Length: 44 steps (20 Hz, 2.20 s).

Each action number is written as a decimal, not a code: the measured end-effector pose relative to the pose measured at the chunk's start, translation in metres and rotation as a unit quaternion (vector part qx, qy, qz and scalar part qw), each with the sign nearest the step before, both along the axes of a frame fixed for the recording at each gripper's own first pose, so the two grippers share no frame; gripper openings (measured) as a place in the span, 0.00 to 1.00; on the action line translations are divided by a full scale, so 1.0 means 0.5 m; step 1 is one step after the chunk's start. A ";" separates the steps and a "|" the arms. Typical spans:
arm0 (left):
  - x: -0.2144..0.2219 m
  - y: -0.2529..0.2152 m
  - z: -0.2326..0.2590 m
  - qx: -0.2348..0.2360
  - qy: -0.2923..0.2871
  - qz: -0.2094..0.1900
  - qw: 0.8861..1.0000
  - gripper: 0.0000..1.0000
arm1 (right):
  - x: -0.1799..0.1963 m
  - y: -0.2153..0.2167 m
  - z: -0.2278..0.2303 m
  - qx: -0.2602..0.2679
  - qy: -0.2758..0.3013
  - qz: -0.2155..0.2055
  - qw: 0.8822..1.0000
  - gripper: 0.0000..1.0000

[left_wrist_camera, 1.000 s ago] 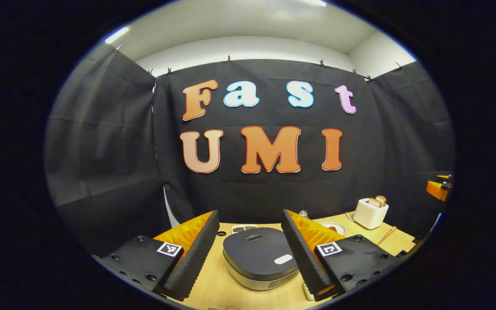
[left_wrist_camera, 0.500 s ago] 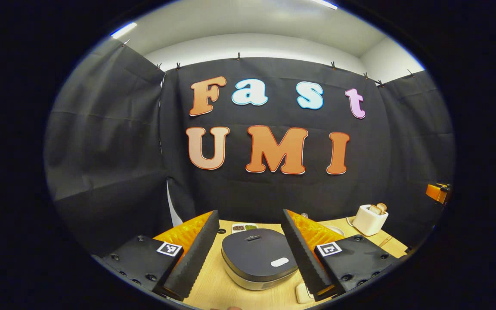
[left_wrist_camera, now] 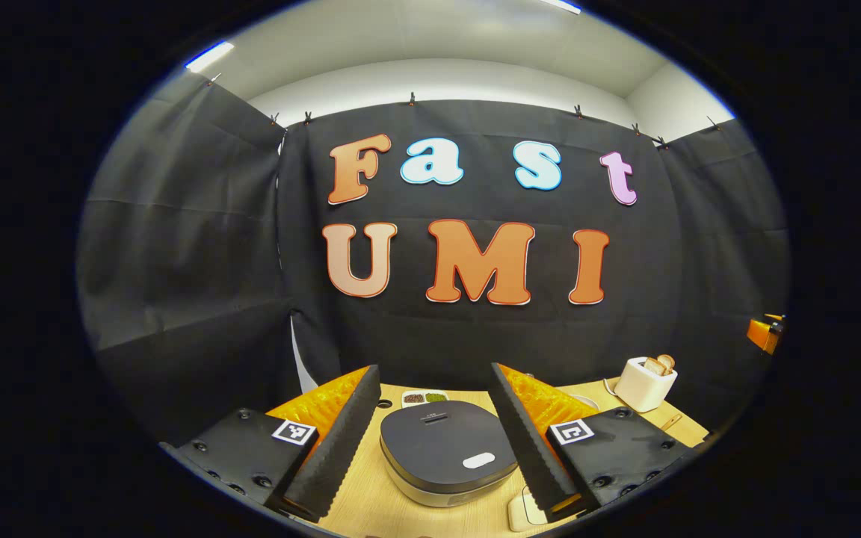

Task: Close the left gripper, press the button to open the rice cooker; take a wooden spoon from the chopstick holder with the right hand, scoop a spoonful of rice and pour it into the rice cooker, then put the wooden spoon back into the chopstick holder.

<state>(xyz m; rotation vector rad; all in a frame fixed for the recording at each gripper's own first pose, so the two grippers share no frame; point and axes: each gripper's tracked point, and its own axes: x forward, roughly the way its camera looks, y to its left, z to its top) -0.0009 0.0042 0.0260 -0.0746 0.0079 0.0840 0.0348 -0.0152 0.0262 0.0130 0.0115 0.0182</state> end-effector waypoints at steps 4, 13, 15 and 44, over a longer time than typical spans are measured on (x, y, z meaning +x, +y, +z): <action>0.001 -0.012 -0.001 -0.003 0.002 -0.006 1.000 0.98 | 0.017 0.013 -0.017 -0.004 0.013 0.013 1.000 0.95; 0.031 -0.041 -0.027 0.002 0.013 -0.006 1.000 0.11 | 0.028 0.020 -0.030 -0.014 0.015 0.024 1.000 0.95; 0.038 -0.067 -0.054 -0.002 0.028 -0.026 0.999 0.07 | 0.031 0.015 -0.034 -0.010 0.019 0.022 1.000 0.95; 0.175 -0.175 -0.486 -0.021 0.274 -0.118 0.954 0.05 | 0.038 -0.039 -0.133 -0.011 0.089 -0.003 0.996 0.95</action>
